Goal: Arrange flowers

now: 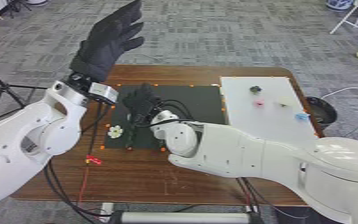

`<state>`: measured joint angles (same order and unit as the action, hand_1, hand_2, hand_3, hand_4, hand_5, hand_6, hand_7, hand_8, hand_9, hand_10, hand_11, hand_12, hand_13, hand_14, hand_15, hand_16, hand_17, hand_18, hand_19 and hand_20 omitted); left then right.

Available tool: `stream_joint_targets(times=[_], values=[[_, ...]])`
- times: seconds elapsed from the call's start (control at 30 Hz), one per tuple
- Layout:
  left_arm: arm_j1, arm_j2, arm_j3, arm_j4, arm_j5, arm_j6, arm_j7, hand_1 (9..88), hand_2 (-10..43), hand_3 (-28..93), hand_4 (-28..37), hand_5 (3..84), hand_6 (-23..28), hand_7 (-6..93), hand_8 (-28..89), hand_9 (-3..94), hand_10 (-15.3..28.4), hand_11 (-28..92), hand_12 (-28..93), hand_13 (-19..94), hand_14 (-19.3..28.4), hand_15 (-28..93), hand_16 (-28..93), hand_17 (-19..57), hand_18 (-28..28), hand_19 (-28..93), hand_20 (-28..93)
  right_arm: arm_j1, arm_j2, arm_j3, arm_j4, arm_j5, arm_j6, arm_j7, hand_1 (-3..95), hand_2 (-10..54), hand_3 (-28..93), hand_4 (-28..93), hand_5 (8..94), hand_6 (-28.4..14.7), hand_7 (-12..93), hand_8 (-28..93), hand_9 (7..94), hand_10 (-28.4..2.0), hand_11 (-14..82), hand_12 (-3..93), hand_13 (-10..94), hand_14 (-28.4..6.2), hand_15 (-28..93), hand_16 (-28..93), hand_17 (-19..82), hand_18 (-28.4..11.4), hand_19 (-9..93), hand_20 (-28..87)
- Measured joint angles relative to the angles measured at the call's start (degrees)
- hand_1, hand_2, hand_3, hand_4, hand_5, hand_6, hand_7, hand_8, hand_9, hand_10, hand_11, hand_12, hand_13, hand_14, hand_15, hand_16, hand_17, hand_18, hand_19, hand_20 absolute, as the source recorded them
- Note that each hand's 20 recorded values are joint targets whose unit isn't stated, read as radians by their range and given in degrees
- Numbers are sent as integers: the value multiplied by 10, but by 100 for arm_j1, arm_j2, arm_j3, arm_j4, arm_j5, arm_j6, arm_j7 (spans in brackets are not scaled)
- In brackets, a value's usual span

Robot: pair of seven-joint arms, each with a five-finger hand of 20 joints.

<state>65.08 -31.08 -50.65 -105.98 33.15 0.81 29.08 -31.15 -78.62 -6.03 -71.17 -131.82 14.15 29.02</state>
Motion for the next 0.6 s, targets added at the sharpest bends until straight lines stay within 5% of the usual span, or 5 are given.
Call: stream_joint_targets(times=[0.2,0.43,0.6], values=[[7,-18,-21,1,5,0,-9,340,23,405,-91,267,53,-22,30,176,142,-59,291,111,190,-19,84,-158,267,418,-2,0,1,0,5,9,50,1,335,-95,737,-283,517,75,440,-282,614,-32,381,198,585,-37,790,292,309,-157,875,540],[34,-31,-58,0,6,0,-8,348,29,386,-84,263,58,-23,30,172,150,-62,288,107,202,-22,80,-166,281,448,-47,0,0,-1,5,26,114,24,461,-73,505,-283,512,75,440,-283,607,-33,383,192,581,-38,792,289,309,-156,876,538],[35,-31,-55,0,3,2,-5,352,31,376,-76,261,61,-24,31,170,154,-62,285,104,207,-22,77,-170,284,495,-141,0,-1,-1,9,33,155,86,472,-70,482,-283,508,73,461,-282,599,-33,390,191,578,-38,794,286,310,-155,878,536]])
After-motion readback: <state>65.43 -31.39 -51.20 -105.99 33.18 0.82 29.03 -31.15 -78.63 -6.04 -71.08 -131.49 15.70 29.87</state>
